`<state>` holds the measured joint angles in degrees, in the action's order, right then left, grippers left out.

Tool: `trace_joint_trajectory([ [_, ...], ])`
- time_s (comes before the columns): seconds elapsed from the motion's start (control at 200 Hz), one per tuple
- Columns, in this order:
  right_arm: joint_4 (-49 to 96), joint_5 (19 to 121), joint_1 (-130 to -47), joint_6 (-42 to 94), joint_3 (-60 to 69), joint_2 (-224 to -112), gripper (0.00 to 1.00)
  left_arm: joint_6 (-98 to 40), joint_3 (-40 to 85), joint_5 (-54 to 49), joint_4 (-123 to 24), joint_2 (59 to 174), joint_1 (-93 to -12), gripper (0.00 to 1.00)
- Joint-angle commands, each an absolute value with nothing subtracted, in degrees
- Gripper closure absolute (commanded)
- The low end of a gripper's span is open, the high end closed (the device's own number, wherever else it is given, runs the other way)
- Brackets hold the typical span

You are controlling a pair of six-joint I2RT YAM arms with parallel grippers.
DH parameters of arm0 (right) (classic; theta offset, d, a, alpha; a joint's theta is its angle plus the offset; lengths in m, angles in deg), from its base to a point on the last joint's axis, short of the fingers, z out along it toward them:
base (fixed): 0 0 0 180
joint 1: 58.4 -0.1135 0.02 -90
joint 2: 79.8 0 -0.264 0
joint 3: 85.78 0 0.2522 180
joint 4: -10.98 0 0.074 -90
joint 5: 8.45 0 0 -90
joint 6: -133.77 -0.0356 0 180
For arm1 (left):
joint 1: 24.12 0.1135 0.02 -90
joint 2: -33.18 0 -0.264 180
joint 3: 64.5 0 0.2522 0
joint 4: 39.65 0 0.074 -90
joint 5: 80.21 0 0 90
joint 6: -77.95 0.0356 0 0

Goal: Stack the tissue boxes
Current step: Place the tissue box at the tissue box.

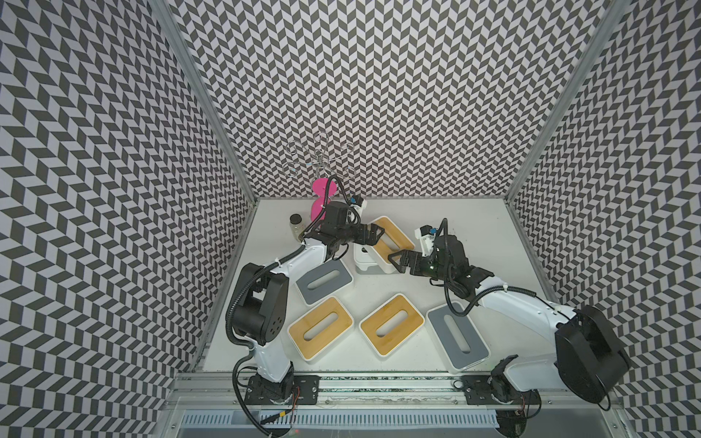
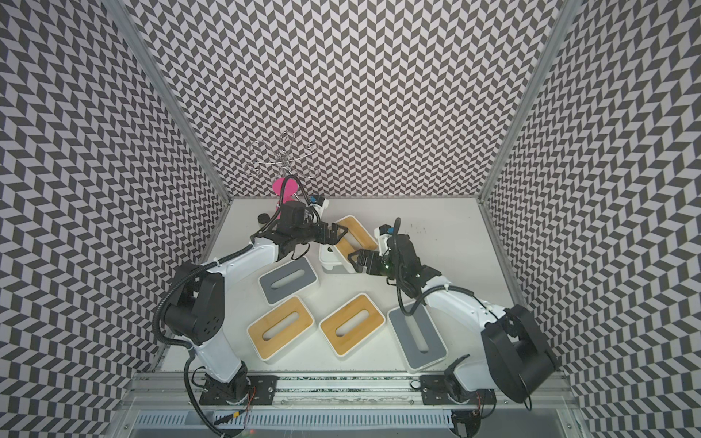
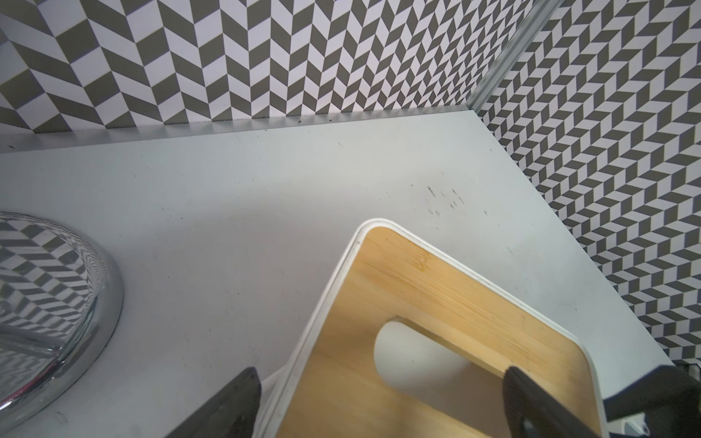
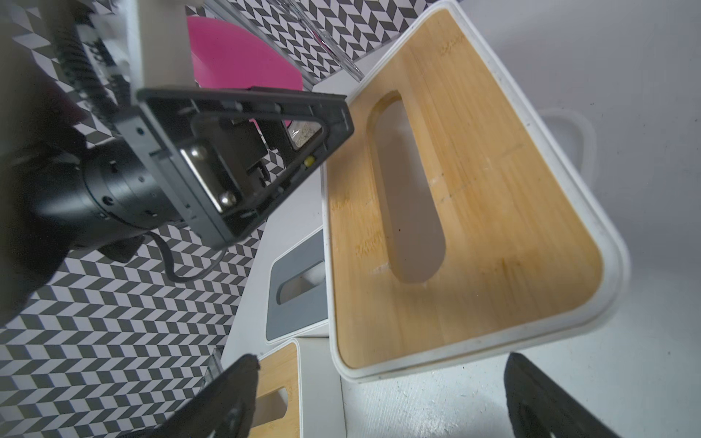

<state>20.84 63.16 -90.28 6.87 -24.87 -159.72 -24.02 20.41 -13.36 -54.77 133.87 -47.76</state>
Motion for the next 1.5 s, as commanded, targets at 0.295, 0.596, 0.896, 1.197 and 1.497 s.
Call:
trace_joint_trajectory([
  [0.295,22.3,62.3,-88.0,9.0,-18.3,-164.6,0.01,-25.0,14.8,-12.7,-54.3,127.1,-50.5,0.0],
  [0.596,26.4,61.7,-87.0,12.3,-14.6,-167.7,0.01,-27.7,8.5,-10.7,-51.6,121.9,-52.0,0.0],
  [0.896,26.5,60.5,-86.7,14.4,-12.6,-169.9,0.01,-30.7,4.2,-9.1,-49.5,117.5,-52.5,0.01],
  [1.197,28.3,61.2,-86.7,15.6,-9.3,-172.4,0.01,-32.4,2.8,-7.9,-49.1,115.9,-52.6,0.0],
  [1.497,30.7,62.4,-86.6,16.8,-5.8,-174.5,0.01,-34.0,2.8,-5.2,-49.3,115.0,-52.6,0.01],
])
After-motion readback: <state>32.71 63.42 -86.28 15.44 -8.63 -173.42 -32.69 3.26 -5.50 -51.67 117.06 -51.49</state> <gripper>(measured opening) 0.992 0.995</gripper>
